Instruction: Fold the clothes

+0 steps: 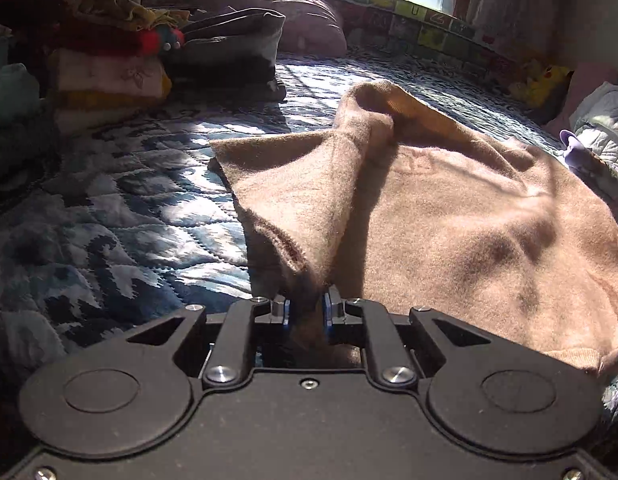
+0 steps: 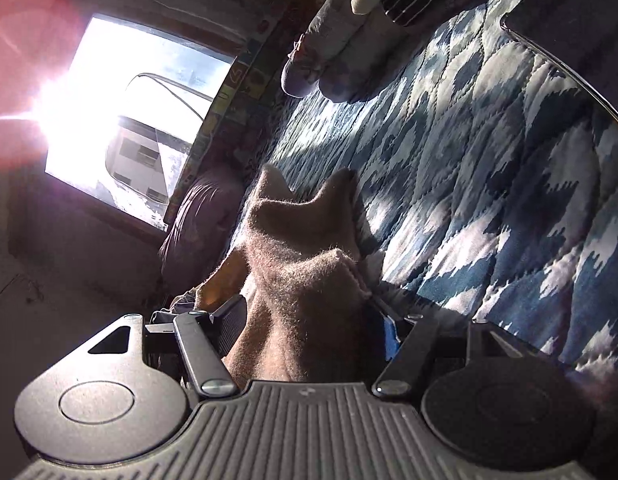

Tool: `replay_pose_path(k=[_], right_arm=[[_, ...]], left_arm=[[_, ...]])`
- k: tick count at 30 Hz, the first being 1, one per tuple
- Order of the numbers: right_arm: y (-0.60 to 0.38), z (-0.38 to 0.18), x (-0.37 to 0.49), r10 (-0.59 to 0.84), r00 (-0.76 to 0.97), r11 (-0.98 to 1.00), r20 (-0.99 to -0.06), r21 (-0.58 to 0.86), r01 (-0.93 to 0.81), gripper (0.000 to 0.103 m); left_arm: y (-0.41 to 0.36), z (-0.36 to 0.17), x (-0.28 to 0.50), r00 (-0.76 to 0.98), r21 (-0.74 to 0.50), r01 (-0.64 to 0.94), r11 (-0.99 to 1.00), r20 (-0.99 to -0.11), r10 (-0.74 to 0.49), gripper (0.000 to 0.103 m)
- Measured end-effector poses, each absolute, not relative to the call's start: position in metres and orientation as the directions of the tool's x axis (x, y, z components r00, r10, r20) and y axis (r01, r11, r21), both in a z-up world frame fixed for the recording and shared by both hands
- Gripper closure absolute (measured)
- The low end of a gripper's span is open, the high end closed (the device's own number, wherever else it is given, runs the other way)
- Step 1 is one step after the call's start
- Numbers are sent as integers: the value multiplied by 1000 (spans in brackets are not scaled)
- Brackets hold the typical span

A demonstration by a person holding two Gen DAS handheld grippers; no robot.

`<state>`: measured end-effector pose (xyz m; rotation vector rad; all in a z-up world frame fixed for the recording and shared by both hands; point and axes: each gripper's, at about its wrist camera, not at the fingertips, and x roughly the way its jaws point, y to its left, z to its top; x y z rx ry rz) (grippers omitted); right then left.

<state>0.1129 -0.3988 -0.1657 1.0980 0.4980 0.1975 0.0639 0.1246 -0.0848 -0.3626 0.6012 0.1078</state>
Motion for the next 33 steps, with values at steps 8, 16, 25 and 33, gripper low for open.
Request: replay_pose_path(k=[8, 16, 25, 33], right_arm=[[-398, -168, 115, 383, 879, 427, -284, 898, 105, 37], [-397, -168, 118, 381, 874, 450, -302, 886, 110, 37], [-395, -171, 128, 375, 871, 465, -316, 877, 118, 37], [-396, -170, 133, 372, 866, 502, -333, 857, 114, 37]], left_arm=[[224, -82, 105, 877, -722, -310, 618, -468, -107, 62], [268, -110, 169, 840, -754, -380, 536, -524, -141, 62], [253, -88, 200, 865, -653, -268, 708, -486, -120, 102], [279, -56, 193, 870, -437, -305, 846, -489, 61, 102]])
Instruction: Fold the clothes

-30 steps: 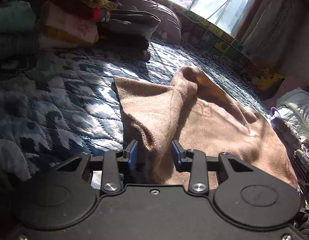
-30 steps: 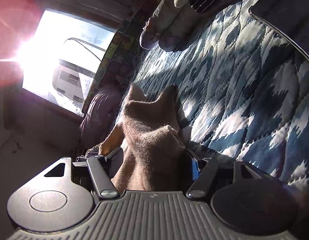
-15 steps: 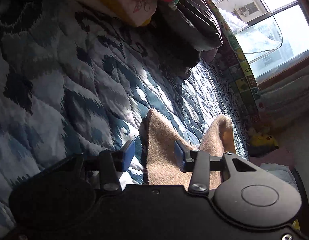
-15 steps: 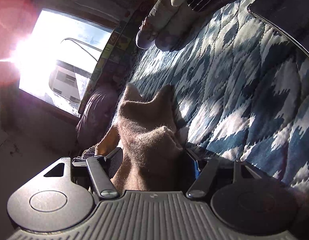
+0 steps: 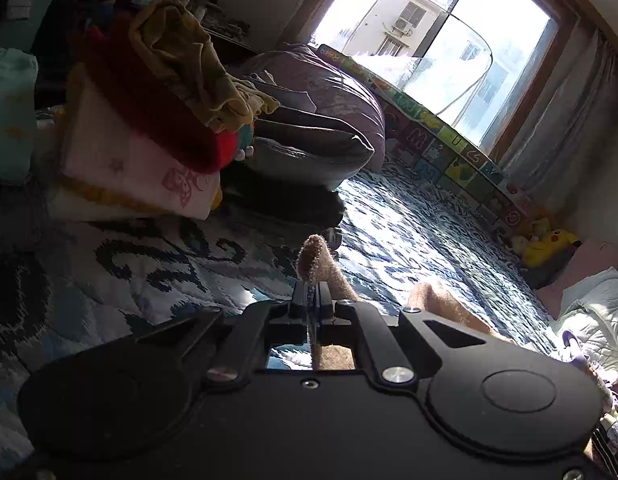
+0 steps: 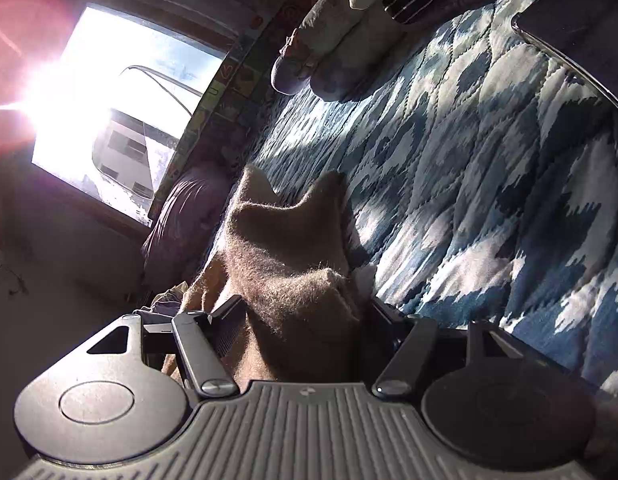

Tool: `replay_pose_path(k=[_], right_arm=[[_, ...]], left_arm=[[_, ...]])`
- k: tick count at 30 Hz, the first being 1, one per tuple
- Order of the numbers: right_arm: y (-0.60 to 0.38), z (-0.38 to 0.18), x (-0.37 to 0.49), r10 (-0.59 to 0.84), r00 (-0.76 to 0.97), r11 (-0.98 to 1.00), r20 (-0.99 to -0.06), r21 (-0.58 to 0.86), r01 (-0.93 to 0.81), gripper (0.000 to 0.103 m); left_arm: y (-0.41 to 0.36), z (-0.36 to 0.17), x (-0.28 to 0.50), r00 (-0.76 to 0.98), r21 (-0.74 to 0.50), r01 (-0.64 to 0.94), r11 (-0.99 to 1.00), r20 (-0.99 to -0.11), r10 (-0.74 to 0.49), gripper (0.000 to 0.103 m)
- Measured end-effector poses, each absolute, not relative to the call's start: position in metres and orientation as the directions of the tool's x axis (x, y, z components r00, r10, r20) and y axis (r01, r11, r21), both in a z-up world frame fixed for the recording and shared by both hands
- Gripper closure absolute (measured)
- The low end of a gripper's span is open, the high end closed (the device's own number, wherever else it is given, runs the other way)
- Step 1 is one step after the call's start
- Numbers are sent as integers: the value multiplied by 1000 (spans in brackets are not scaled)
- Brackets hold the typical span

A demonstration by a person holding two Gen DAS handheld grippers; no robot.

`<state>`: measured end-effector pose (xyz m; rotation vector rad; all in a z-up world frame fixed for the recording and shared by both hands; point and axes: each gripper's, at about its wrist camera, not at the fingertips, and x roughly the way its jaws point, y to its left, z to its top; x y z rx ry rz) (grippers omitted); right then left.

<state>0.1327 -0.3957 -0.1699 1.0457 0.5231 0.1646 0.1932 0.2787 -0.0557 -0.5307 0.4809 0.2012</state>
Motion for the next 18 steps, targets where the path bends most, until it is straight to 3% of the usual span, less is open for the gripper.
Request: replay_pose_path(k=[2, 3, 7, 11, 13, 14, 16, 18], right_arm=[[-396, -170, 132, 370, 868, 502, -333, 857, 115, 37], [-397, -169, 131, 366, 869, 502, -333, 857, 117, 37], [-399, -167, 126, 353, 876, 504, -329, 856, 118, 37], [-404, -166, 122, 340, 885, 495, -319, 861, 120, 37], [-408, -166, 119, 332, 892, 476, -307, 871, 123, 37], [-409, -166, 117, 329, 895, 466, -302, 876, 124, 37], [-412, -166, 112, 326, 900, 446, -289, 887, 123, 37], [-414, -165, 107, 324, 905, 430, -276, 895, 119, 36]], left_arm=[[281, -82, 206, 779, -364, -369, 855, -623, 71, 101], [279, -84, 200, 769, -349, -384, 854, -633, 87, 99], [263, -76, 160, 798, -391, -381, 838, -596, 85, 90], [214, -60, 127, 846, -452, -208, 868, -529, -73, 86], [188, -66, 125, 827, -442, -148, 884, -545, -134, 75], [175, -75, 129, 787, -407, -163, 899, -603, -130, 65], [155, -87, 134, 736, -341, -219, 914, -673, -74, 69], [138, -80, 129, 764, -379, -162, 911, -632, -127, 68]])
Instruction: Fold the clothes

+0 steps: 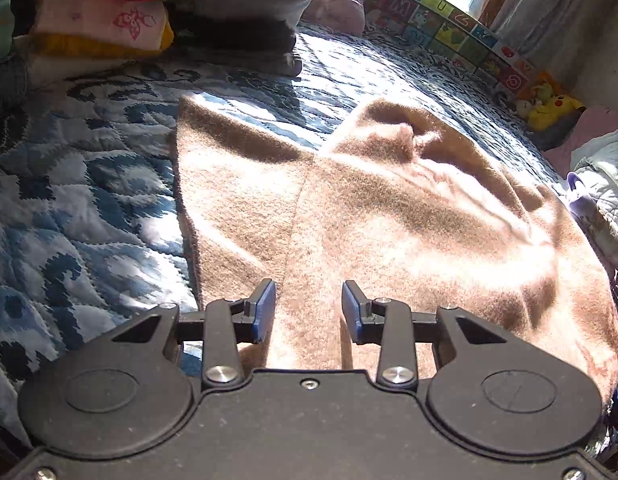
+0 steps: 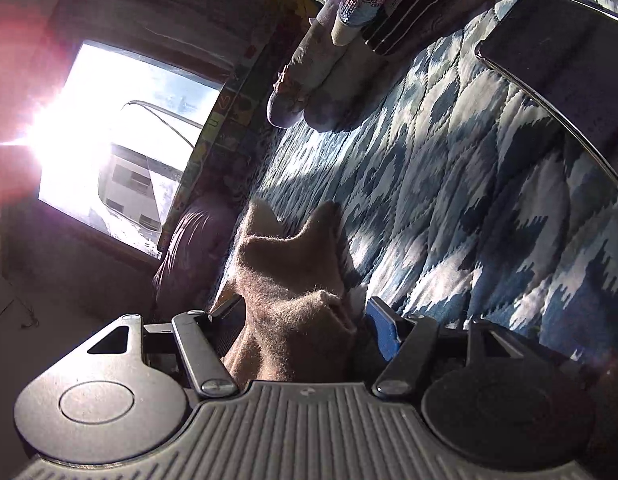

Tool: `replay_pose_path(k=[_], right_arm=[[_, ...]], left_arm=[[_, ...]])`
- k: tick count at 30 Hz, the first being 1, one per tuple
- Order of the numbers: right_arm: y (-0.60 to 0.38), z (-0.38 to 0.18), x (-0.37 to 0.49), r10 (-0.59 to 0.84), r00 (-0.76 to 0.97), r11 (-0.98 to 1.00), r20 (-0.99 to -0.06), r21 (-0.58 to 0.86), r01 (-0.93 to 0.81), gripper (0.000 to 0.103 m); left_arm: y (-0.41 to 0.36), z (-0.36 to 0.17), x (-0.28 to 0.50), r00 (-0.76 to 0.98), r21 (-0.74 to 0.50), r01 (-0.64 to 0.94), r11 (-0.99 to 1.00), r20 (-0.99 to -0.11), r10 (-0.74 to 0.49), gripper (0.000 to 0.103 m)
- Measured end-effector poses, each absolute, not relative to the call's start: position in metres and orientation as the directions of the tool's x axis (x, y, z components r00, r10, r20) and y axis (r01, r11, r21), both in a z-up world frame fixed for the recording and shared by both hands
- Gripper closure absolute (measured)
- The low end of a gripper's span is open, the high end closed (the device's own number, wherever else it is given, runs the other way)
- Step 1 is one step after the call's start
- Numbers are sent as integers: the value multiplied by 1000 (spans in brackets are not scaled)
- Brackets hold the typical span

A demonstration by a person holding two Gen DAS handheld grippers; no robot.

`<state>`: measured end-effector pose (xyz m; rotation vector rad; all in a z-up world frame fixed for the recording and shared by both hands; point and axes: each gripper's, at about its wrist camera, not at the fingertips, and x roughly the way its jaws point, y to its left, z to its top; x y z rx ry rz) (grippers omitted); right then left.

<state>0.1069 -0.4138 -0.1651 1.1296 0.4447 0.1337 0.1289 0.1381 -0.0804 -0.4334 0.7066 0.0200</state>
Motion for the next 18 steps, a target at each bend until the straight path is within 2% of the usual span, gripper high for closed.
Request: replay_pose_path(k=[3, 7, 11, 15, 16, 18], right_arm=[[-418, -166, 101, 334, 906, 396, -260, 911, 115, 36], [-419, -174, 104, 385, 890, 324, -243, 939, 116, 36], [-414, -184, 115, 384, 893, 260, -235, 955, 139, 34], [-408, -197, 131, 385, 905, 142, -180, 981, 134, 35], [-406, -197, 132, 384, 906, 141, -175, 982, 130, 40], [-399, -191, 135, 396, 904, 189, -161, 978, 92, 66]], left_arm=[[109, -69, 127, 786, -437, -73, 897, -578, -218, 63], [67, -71, 134, 784, -397, 25, 917, -562, -265, 61], [46, -94, 133, 759, -447, 40, 894, -569, -318, 60], [32, -98, 133, 737, -428, 65, 901, -589, -333, 59], [30, -98, 134, 736, -427, 71, 902, -588, -336, 58], [29, -102, 136, 733, -435, 70, 898, -588, -342, 58]])
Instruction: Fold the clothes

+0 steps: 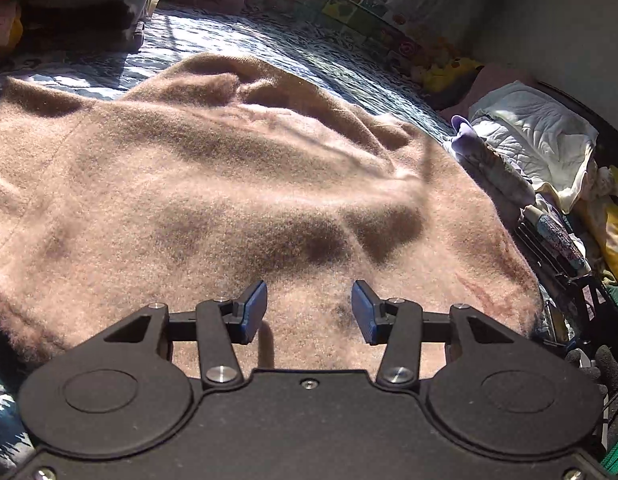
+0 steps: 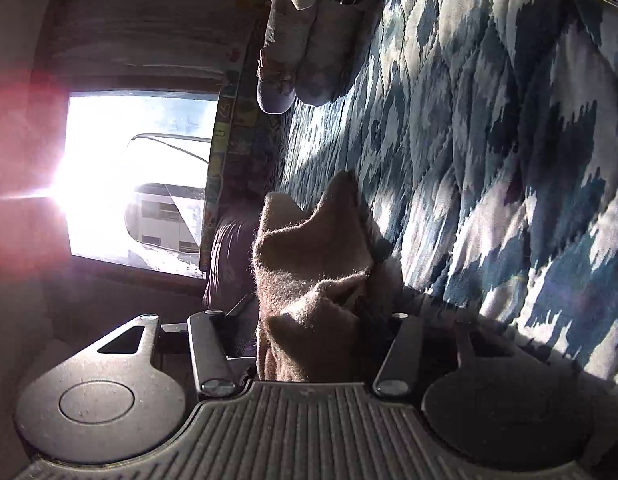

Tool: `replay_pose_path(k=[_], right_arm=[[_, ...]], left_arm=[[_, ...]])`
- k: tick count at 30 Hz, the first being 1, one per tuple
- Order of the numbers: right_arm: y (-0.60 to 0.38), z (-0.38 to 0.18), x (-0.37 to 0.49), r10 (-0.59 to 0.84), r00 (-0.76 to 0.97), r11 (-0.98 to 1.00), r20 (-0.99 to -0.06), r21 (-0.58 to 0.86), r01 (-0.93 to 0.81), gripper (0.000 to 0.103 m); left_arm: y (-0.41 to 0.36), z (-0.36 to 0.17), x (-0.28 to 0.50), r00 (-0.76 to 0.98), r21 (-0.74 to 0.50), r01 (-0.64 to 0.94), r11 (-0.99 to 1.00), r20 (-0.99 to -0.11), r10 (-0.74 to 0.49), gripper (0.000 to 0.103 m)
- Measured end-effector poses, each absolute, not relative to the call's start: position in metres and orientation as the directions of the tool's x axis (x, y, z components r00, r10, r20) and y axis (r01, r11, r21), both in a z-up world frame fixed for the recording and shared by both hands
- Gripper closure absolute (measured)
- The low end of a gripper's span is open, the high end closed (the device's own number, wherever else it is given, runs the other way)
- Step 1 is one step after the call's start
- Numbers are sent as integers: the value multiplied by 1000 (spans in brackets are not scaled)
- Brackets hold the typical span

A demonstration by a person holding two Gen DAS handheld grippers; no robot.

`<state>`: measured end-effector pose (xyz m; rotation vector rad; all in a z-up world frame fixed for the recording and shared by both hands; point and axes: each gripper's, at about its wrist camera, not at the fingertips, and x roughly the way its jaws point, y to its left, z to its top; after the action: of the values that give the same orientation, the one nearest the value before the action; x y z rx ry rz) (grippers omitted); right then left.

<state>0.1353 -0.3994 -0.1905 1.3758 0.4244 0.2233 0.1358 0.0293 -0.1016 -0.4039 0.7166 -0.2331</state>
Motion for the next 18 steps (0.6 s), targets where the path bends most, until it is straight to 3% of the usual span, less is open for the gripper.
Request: replay_pose_path(k=[1, 4, 7, 11, 12, 14, 18], right_arm=[[-397, -184, 135, 396, 904, 239, -160, 969, 66, 83], [-389, -147, 121, 296, 937, 509, -186, 861, 10, 89], [-379, -113, 99, 217, 959, 763, -184, 644, -49, 90], [-388, -120, 100, 262, 927, 768, -268, 640, -32, 88], [-394, -124, 102, 252, 925, 743, -284, 669, 3, 83], [-409, -135, 100, 234, 926, 647, -296, 758, 78, 27], [-434, -173, 99, 349, 918, 274, -191, 957, 95, 23]], left_arm=[[29, -104, 137, 729, -438, 66, 896, -592, -344, 58], [30, -110, 138, 719, -446, 60, 893, -601, -349, 58], [32, -111, 140, 717, -456, 66, 887, -597, -361, 57], [34, -112, 145, 716, -478, 60, 876, -591, -371, 56], [33, -111, 146, 717, -487, 60, 872, -587, -377, 55], [31, -111, 149, 717, -496, 62, 866, -582, -384, 55], [25, -110, 151, 715, -489, 76, 869, -581, -390, 55]])
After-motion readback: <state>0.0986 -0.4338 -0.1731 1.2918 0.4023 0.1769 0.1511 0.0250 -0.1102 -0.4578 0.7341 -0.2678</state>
